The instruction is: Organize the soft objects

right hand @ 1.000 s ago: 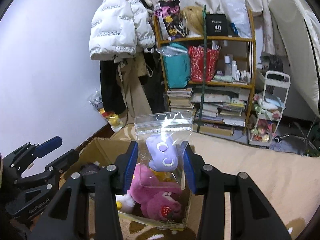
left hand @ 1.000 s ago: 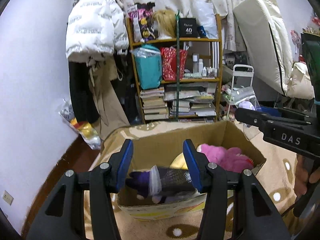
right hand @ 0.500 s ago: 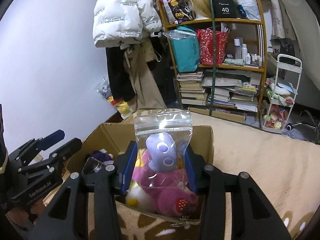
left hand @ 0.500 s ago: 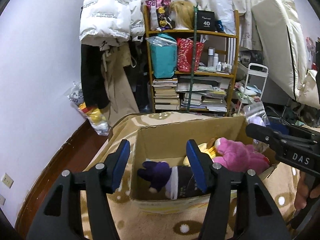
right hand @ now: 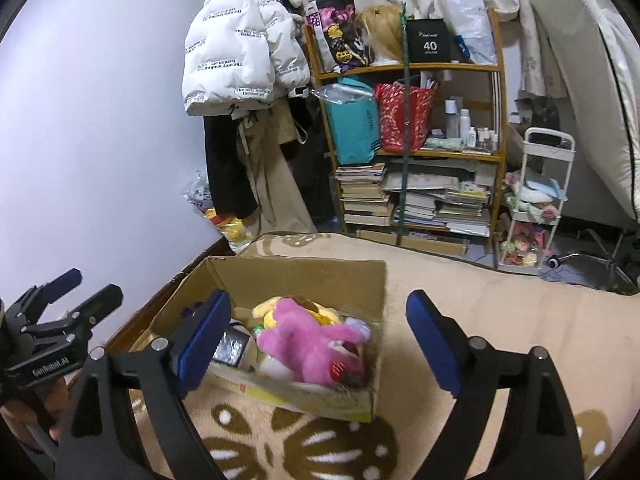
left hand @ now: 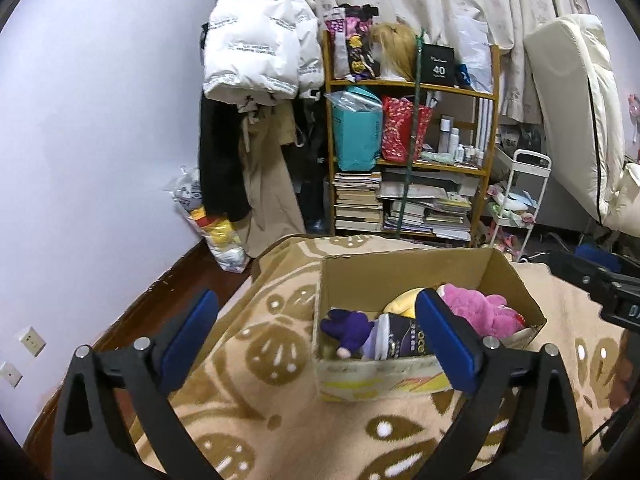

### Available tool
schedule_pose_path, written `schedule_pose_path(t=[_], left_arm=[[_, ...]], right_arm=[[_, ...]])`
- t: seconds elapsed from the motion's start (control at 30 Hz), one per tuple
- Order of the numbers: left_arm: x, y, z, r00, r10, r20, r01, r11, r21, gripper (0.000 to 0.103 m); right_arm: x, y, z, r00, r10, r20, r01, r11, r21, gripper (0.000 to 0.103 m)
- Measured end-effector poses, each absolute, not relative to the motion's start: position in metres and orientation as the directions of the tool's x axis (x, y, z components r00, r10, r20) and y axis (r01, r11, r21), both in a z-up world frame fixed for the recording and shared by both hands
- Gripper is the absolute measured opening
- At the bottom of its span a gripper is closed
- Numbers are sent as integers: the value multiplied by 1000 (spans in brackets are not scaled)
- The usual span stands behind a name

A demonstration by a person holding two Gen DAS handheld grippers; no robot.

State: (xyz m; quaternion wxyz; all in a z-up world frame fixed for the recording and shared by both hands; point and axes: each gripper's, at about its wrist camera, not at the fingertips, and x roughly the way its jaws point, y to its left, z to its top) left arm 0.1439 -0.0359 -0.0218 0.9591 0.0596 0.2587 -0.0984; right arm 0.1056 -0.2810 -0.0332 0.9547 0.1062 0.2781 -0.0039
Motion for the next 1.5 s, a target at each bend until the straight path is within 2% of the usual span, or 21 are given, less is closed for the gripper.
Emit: schedule_pose_path(t=[0.1,0.4,0.83,1.07,1.5], left_arm=[[134,-30,-18,856,-115,-505,184,979,88,101],[89,-8,-6,853,-121,-507,181,981,70,101],[27,4,21,894,-141,-425,205,973,107,102],[17,5,23,909,-148,-390,207,972,112,102],[25,-2,7,903,-153,-401,211,972,105,102]], right_arm=[[91,-280,-25,851,35,-525,72,981,181,103],[44,-266,4,879,-17,-476,75,992,104,103],[-14,-256,27,913,-95,-397,131,989,63,103],[-30,-261,30,918,-128,-375,168,983,75,103],[-27,-270,18,916,-156,-370,198,977,76,103]])
